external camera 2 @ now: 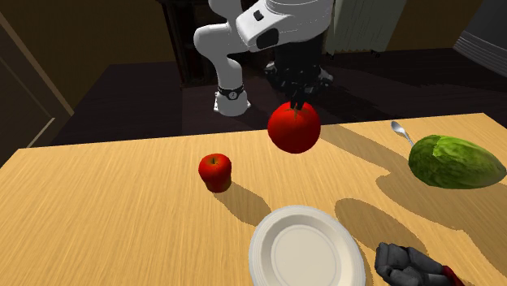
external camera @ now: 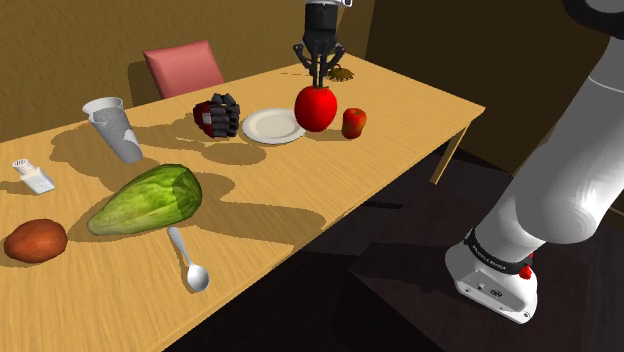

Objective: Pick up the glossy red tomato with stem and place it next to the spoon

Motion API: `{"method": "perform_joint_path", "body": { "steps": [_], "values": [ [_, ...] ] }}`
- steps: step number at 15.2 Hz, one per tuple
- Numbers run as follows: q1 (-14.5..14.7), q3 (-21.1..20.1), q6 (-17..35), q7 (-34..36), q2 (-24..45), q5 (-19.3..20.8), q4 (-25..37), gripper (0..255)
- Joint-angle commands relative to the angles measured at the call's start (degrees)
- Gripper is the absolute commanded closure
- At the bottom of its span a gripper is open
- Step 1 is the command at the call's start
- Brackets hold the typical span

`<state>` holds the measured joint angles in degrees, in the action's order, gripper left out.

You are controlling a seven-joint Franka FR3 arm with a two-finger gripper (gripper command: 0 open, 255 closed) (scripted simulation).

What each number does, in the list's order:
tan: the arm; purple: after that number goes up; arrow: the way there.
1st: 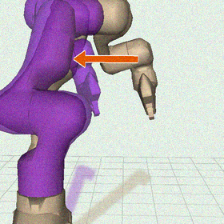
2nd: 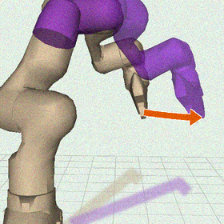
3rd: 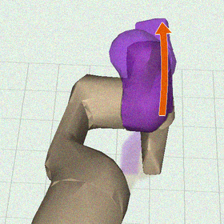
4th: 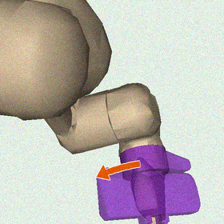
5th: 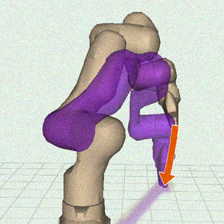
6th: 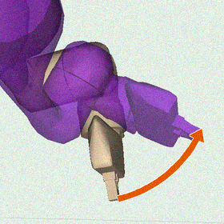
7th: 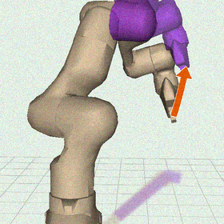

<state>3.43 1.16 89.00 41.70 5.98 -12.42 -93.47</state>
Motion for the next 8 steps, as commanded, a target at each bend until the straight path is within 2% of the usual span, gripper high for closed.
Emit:
{"method": "perform_joint_path", "body": {
  "steps": [1,8],
  "values": [
    [-0.02,0.01,-1.56,0.30,-0.08,-0.01,1.50,255],
    [-0.17,0.06,-7.12,1.33,0.82,-0.11,8.05,255]
  ]
}}
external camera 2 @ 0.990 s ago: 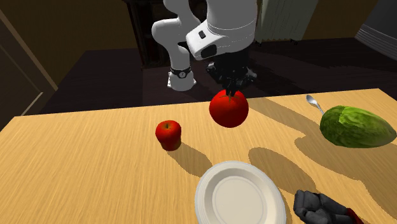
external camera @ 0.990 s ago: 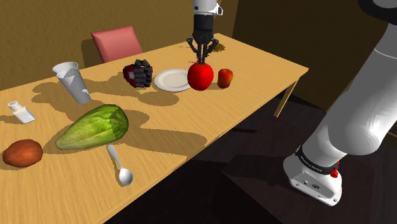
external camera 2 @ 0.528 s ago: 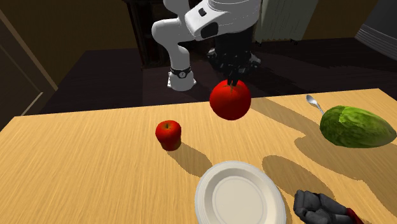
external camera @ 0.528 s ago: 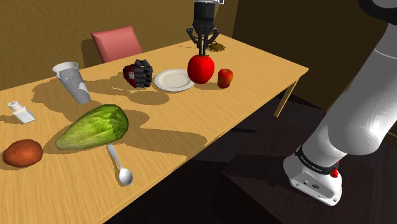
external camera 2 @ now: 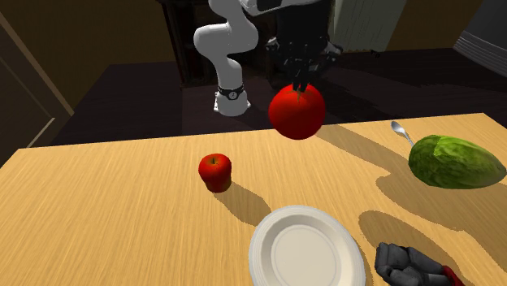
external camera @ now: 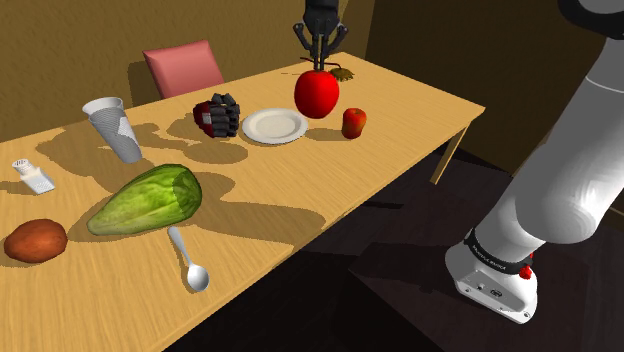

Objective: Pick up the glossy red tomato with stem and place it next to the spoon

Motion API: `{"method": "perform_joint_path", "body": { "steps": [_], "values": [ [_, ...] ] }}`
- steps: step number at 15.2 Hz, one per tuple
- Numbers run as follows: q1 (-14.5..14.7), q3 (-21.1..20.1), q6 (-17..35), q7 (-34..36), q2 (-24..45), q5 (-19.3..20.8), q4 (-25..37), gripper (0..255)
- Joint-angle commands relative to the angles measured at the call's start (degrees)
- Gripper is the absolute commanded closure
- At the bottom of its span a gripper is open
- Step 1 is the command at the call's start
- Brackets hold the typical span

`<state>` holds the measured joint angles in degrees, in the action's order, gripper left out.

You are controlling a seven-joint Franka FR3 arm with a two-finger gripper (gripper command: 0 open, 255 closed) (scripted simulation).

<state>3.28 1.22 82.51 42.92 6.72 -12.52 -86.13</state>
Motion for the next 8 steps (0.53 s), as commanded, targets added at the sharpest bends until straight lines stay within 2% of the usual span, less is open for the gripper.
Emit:
{"method": "perform_joint_path", "body": {
  "steps": [1,5,8],
  "values": [
    [-0.05,0.02,-1.46,0.27,0.26,-0.05,1.74,255],
    [-0.13,0.04,-4.09,0.76,0.98,-0.15,5.12,255],
    [2.07,-1.67,-2.39,4.43,-1.28,-0.56,2.00,255]
  ]
}}
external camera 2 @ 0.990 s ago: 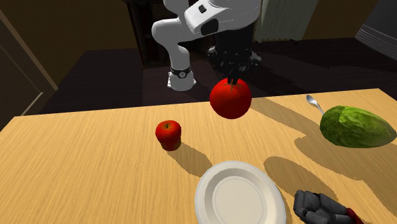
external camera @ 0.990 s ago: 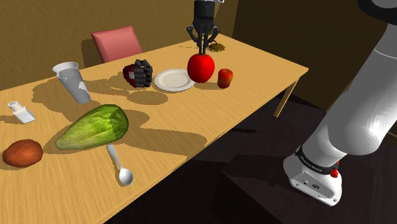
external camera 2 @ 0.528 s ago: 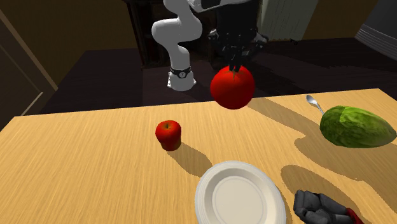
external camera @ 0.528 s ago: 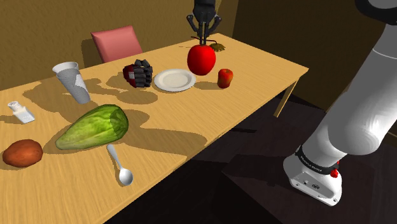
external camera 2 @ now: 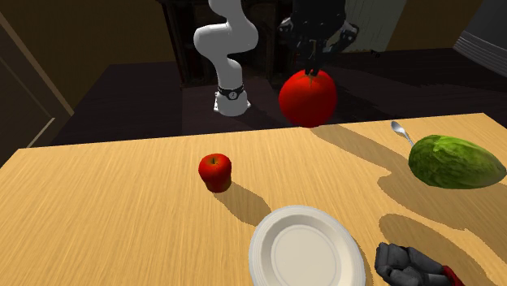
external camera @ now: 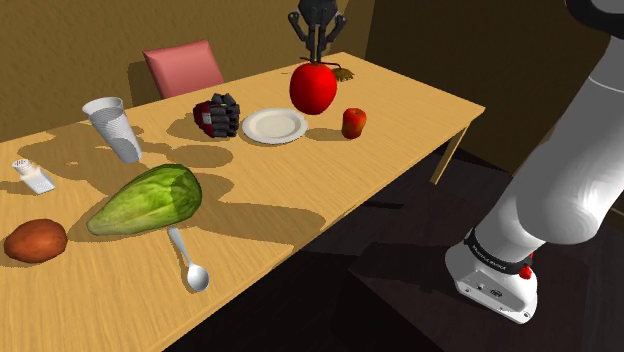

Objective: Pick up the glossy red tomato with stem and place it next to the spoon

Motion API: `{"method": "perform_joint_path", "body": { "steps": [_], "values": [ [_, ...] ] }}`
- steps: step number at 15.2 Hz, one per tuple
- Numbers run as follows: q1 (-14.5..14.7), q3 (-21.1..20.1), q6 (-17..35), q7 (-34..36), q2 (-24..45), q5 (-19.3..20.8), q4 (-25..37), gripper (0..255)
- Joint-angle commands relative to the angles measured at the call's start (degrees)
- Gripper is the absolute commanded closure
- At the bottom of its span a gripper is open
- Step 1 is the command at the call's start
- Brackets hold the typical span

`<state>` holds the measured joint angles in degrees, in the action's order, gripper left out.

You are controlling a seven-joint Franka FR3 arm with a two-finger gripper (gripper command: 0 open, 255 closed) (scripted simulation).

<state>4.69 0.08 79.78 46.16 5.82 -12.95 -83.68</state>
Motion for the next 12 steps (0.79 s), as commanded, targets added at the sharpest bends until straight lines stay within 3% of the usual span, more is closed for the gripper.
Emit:
{"method": "perform_joint_path", "body": {
  "steps": [1,12],
  "values": [
    [1.38,-1.12,0.88,2.43,-1.00,-0.29,-1.31,255],
    [9.16,-8.13,5.93,16.50,-3.85,-1.92,-5.62,255]
  ]
}}
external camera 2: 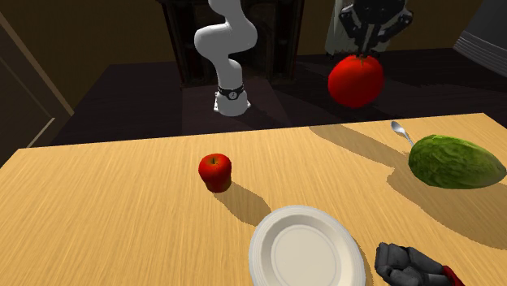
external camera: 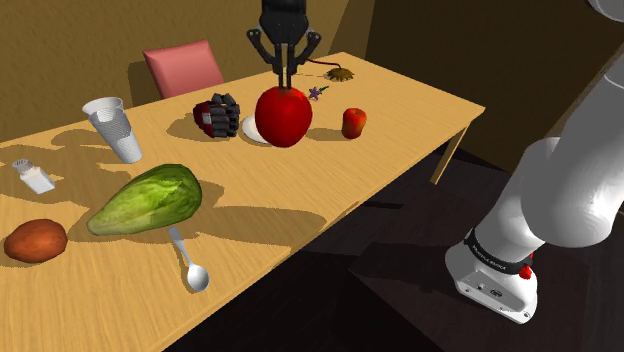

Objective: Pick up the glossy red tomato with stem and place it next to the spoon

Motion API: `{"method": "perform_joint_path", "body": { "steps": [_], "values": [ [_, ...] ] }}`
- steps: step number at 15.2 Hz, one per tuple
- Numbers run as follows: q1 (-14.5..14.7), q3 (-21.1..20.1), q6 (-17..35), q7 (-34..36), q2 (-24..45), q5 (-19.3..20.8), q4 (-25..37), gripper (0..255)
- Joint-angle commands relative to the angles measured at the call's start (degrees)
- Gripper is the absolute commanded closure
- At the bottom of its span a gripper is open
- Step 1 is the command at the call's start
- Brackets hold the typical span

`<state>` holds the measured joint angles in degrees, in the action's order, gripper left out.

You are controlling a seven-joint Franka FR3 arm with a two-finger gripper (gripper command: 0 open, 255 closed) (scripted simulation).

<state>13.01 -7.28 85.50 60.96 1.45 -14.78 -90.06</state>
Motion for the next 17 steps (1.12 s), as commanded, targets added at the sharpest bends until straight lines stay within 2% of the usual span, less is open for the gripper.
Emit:
{"method": "perform_joint_path", "body": {
  "steps": [1,10,17],
  "values": [
    [1.53,-1.45,0.61,3.02,0.63,-0.17,0.82,255],
    [8.27,-7.31,3.70,15.19,4.40,0.24,4.75,255],
    [14.86,-11.44,4.81,25.56,11.54,2.85,13.21,255]
  ]
}}
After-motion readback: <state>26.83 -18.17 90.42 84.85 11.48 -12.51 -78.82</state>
